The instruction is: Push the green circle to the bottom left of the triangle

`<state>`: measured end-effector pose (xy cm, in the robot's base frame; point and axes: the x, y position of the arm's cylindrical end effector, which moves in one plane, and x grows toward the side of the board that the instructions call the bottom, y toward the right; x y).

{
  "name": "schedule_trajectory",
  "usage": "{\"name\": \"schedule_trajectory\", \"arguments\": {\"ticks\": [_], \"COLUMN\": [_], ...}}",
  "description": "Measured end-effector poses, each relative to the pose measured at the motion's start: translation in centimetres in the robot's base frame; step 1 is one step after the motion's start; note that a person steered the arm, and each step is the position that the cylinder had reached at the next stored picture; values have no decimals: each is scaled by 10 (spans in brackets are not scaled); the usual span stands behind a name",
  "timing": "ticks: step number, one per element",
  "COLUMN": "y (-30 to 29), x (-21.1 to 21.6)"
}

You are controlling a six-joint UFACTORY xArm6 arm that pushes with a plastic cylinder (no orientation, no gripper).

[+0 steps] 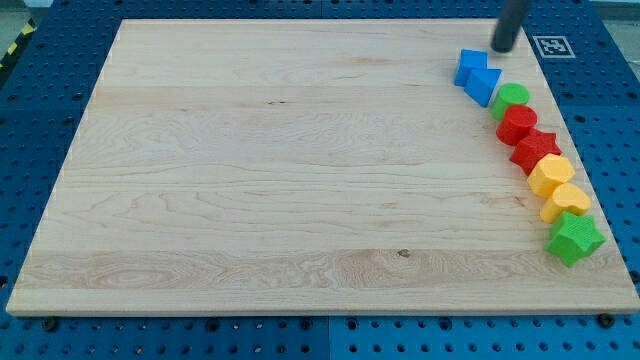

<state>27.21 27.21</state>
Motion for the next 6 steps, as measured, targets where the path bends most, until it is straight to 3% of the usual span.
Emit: {"name": "schedule_trajectory", "arguments": {"ticks": [2, 6], "y": [21, -41], "x": [106, 93]}}
